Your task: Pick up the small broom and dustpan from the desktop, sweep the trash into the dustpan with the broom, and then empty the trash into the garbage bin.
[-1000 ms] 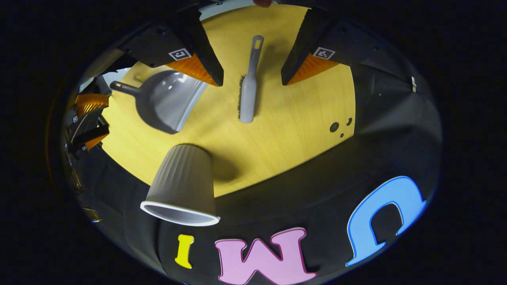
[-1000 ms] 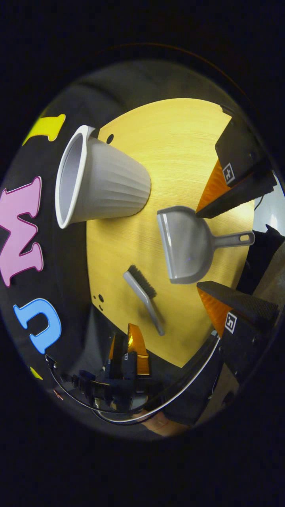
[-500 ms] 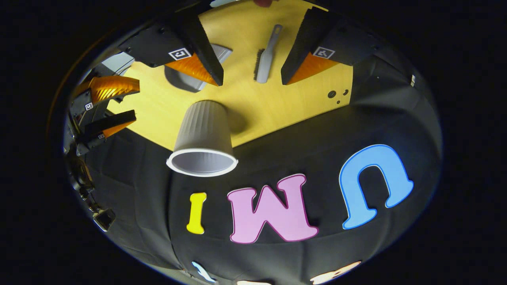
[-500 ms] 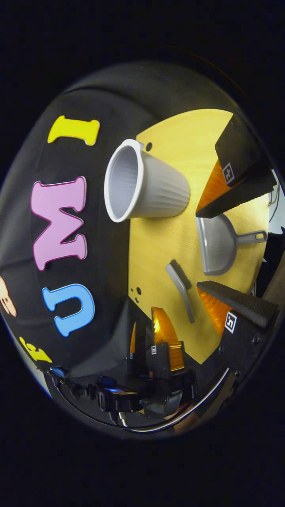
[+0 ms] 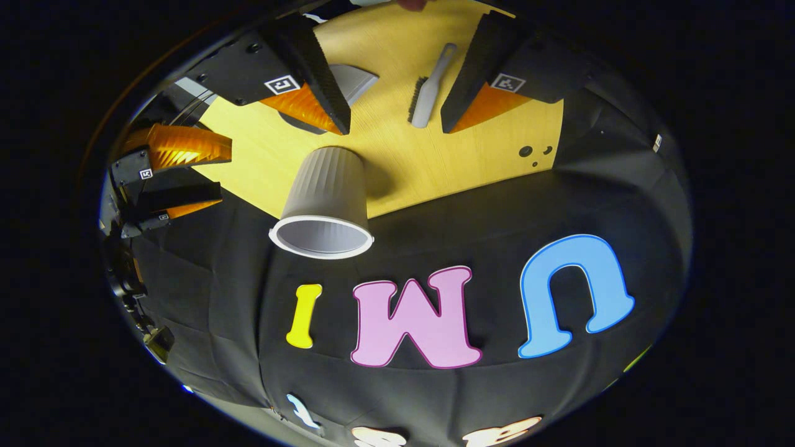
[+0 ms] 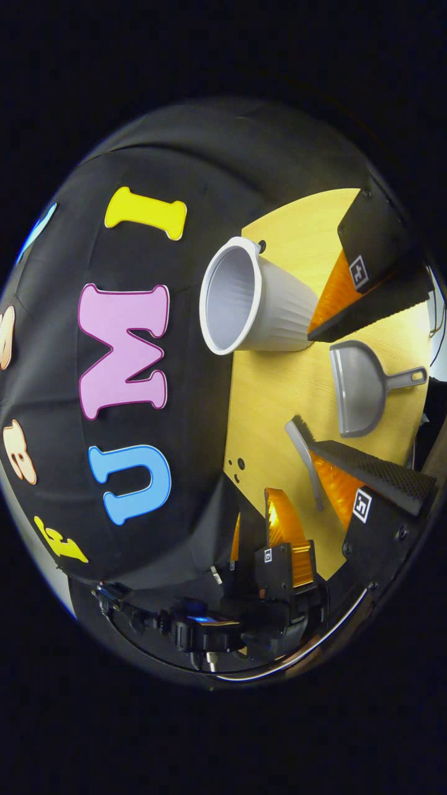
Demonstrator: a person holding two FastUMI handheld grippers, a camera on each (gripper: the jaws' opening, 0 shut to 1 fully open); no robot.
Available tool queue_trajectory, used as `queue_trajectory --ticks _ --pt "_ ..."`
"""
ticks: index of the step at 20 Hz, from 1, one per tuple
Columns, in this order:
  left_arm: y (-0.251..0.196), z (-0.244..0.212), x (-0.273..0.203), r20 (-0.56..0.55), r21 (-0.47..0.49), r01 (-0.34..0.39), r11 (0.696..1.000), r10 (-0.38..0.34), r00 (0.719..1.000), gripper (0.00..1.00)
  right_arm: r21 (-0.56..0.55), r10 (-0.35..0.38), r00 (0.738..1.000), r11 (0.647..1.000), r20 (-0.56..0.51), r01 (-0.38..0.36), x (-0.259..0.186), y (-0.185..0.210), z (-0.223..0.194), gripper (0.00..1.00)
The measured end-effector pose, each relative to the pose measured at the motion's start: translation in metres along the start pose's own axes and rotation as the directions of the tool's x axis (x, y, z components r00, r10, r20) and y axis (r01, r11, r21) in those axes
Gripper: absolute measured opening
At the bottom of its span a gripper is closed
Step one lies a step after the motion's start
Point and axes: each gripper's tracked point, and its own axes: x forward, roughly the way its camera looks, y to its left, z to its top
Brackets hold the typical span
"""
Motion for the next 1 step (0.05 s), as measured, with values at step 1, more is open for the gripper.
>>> queue_trajectory --ticks 1 --pt "0.0012 0.0016 -0.0045 0.015 0.004 -0.002 1.0 0.002 1.0 0.95 0.004 -0.008 1.0 1.0 0.011 0.008 -0.0034 0.0029 0.003 0.99"
